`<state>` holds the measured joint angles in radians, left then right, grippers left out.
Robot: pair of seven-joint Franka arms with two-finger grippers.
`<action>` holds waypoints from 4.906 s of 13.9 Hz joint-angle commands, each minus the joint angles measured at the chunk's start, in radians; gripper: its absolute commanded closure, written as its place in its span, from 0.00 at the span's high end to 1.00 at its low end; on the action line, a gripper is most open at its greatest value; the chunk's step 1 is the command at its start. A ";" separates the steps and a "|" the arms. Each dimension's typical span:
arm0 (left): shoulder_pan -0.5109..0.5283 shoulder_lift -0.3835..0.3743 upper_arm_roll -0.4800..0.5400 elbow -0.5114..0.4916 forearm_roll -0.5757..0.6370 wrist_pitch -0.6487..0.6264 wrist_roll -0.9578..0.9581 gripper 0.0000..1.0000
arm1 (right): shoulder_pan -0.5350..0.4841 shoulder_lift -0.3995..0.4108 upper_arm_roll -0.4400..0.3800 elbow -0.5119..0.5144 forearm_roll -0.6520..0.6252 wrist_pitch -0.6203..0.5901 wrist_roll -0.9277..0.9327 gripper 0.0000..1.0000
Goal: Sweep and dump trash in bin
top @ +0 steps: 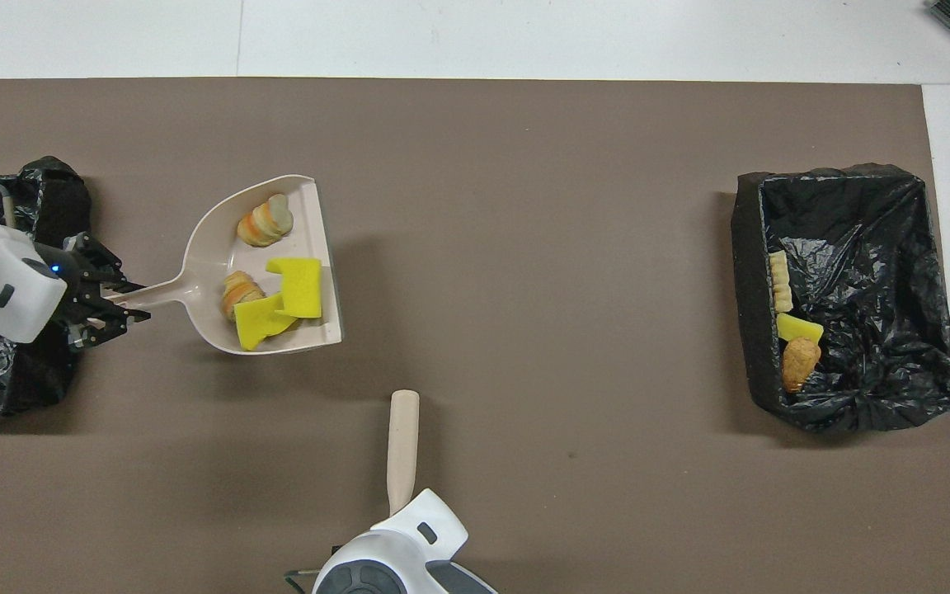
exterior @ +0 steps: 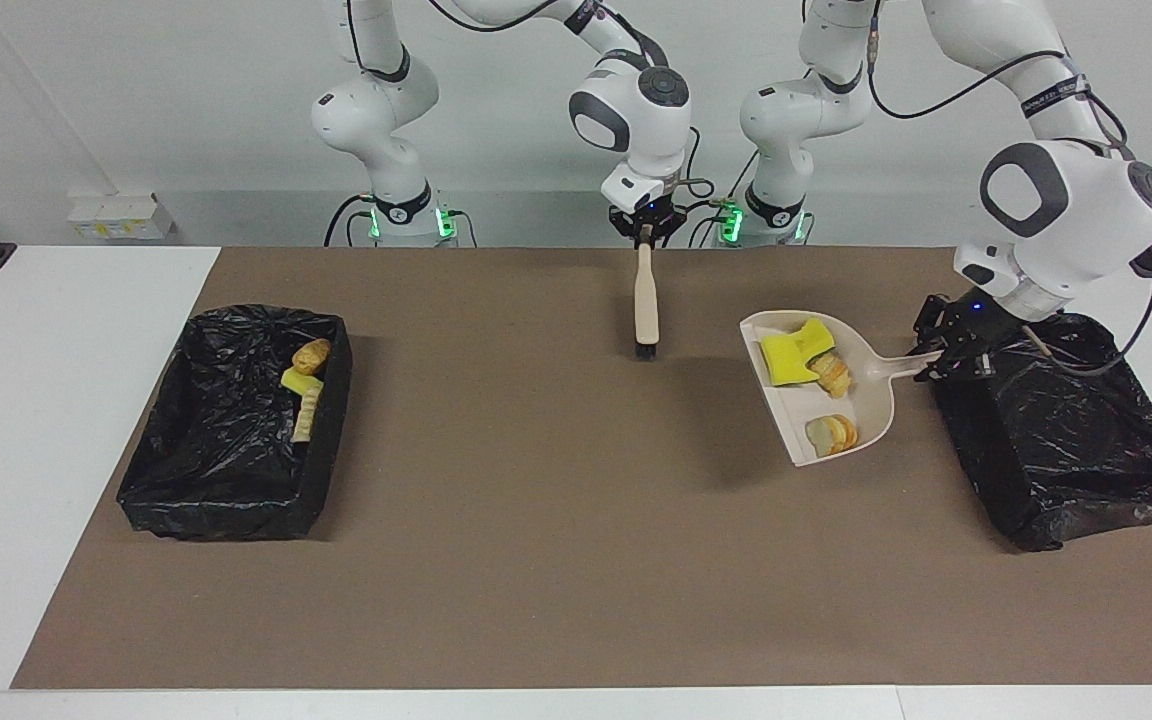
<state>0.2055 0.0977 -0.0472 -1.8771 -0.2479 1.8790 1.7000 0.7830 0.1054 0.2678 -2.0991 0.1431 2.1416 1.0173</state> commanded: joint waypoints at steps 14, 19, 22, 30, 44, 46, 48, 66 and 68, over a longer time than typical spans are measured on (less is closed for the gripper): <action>0.311 0.287 -0.003 0.541 0.475 0.029 0.438 0.00 | -0.019 0.008 -0.007 -0.082 -0.036 0.142 -0.060 0.61; 0.249 0.284 -0.002 0.514 0.801 0.143 0.240 0.00 | -0.125 -0.027 -0.010 -0.009 -0.039 0.132 -0.069 1.00; 0.185 0.246 0.000 0.439 1.010 0.140 0.031 0.00 | -0.233 -0.078 -0.010 0.014 -0.040 0.129 -0.114 1.00; 0.153 0.016 0.000 0.199 1.389 0.135 -0.099 0.00 | -0.595 -0.090 -0.012 0.299 -0.212 -0.141 -0.362 1.00; -0.093 -0.027 -0.010 0.179 0.862 -0.101 -0.288 0.00 | -0.823 -0.043 -0.108 0.777 -0.217 -0.750 -0.861 1.00; -0.158 -0.038 -0.010 0.167 0.778 -0.145 -0.402 0.00 | -0.824 -0.035 -0.107 0.780 -0.215 -0.749 -0.865 1.00; -0.207 -0.039 -0.010 0.167 0.701 -0.179 -0.517 0.00 | -0.823 -0.023 -0.107 0.791 -0.205 -0.749 -0.868 1.00; -0.708 0.266 -0.013 0.156 0.231 0.170 -2.011 0.00 | -0.855 -0.056 -0.117 0.749 -0.160 -0.738 -0.859 1.00; -0.764 0.293 -0.011 0.156 0.233 0.209 -2.170 0.00 | -0.855 -0.056 -0.117 0.749 -0.160 -0.738 -0.859 1.00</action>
<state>-0.5107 0.3738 -0.0795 -1.7210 0.0000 2.0487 -0.3613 -0.0572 0.0608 0.1473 -1.3424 -0.0440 1.4177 0.1817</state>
